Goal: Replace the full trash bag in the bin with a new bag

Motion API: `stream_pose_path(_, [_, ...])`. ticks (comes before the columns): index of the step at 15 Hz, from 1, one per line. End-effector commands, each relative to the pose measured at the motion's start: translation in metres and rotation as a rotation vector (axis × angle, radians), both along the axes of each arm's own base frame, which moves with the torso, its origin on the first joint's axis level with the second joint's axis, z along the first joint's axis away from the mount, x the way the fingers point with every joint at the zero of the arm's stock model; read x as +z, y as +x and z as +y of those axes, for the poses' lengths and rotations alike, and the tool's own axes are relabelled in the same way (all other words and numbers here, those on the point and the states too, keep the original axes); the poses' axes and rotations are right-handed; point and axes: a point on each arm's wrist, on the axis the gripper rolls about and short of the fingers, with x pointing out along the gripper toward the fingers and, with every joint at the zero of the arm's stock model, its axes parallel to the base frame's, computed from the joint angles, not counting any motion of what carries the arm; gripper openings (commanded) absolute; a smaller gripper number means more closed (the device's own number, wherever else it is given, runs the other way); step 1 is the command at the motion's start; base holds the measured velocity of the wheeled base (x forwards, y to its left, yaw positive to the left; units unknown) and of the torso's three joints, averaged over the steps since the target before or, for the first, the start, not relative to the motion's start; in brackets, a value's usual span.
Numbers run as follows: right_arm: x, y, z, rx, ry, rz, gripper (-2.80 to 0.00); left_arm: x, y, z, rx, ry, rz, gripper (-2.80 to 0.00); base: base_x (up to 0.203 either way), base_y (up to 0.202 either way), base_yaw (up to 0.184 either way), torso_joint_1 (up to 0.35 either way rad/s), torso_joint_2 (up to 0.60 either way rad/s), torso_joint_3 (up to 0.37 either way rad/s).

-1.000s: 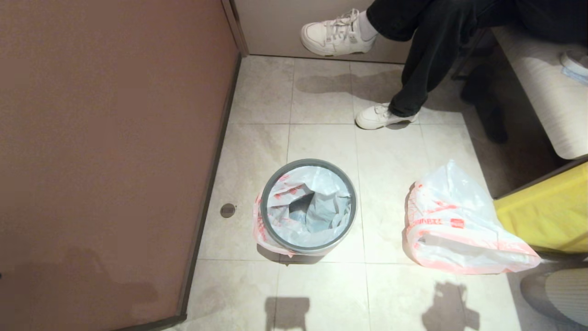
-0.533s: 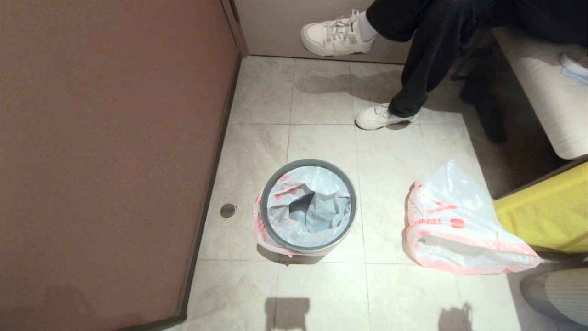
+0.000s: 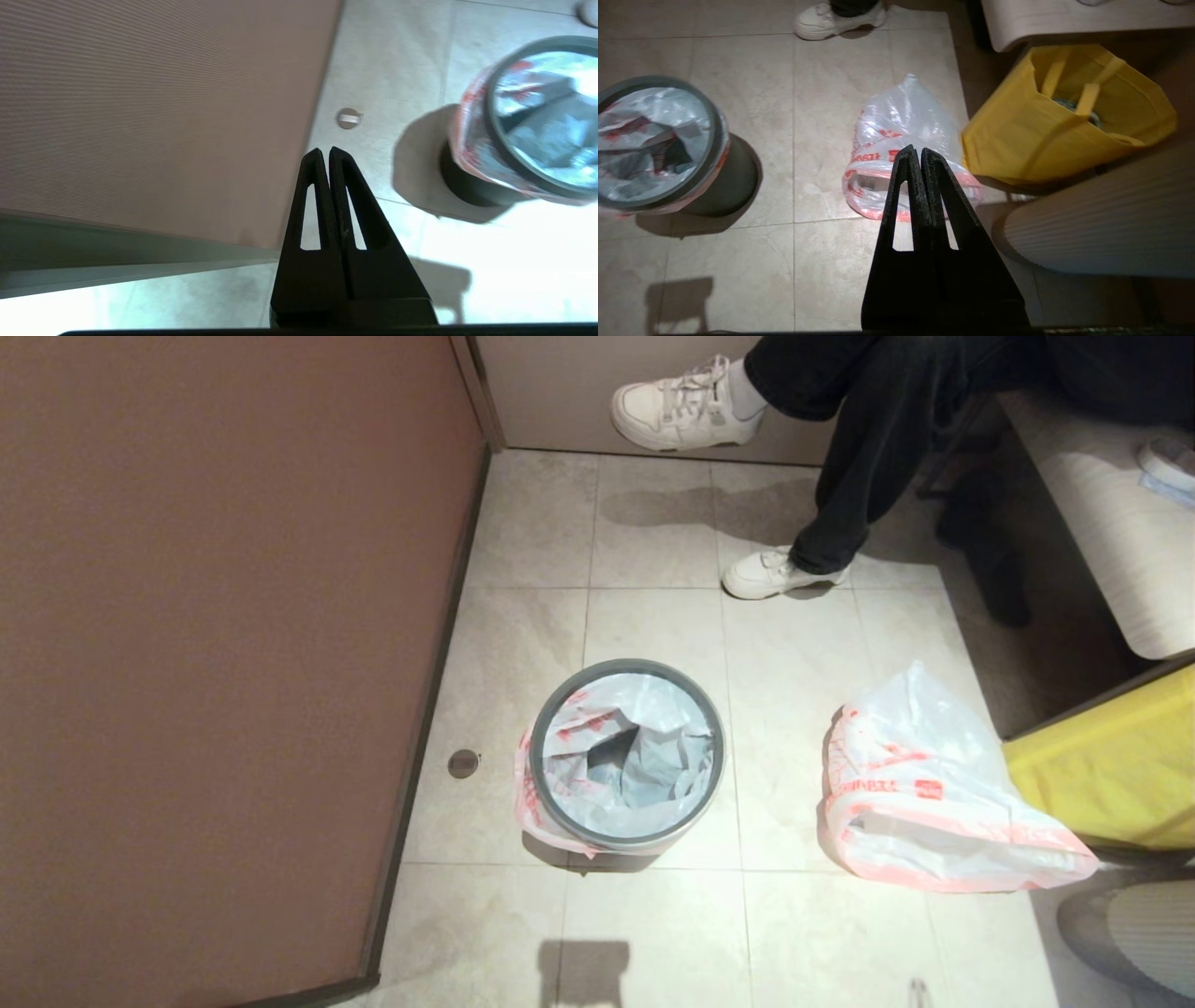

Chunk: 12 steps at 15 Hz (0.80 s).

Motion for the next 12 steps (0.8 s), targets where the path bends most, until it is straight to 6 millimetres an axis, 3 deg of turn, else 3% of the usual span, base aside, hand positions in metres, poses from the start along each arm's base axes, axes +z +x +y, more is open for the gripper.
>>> stream_pose_path(1, [-0.014, -0.007, 0.003, 0.059, -0.045, -0.014, -2.8, -0.001, -0.004, -0.001, -0.034, -0.001, -0.031, -2.8, 0.0, 0.0, 0.0, 0.0, 0.0, 0.0])
stream_pose_path(7, [-0.083, -0.003, 0.007, 0.165, -0.101, 0.05, -2.8, -0.009, -0.009, -0.005, -0.202, -0.063, -0.079, -2.8, 0.0, 0.0, 0.0, 0.0, 0.0, 0.0])
stream_pose_path(12, [-0.105, 0.011, 0.008, 0.208, -0.044, 0.103, -2.8, -0.038, -0.011, -0.005, -0.229, 0.049, -0.068, -2.8, 0.0, 0.0, 0.0, 0.0, 0.0, 0.0])
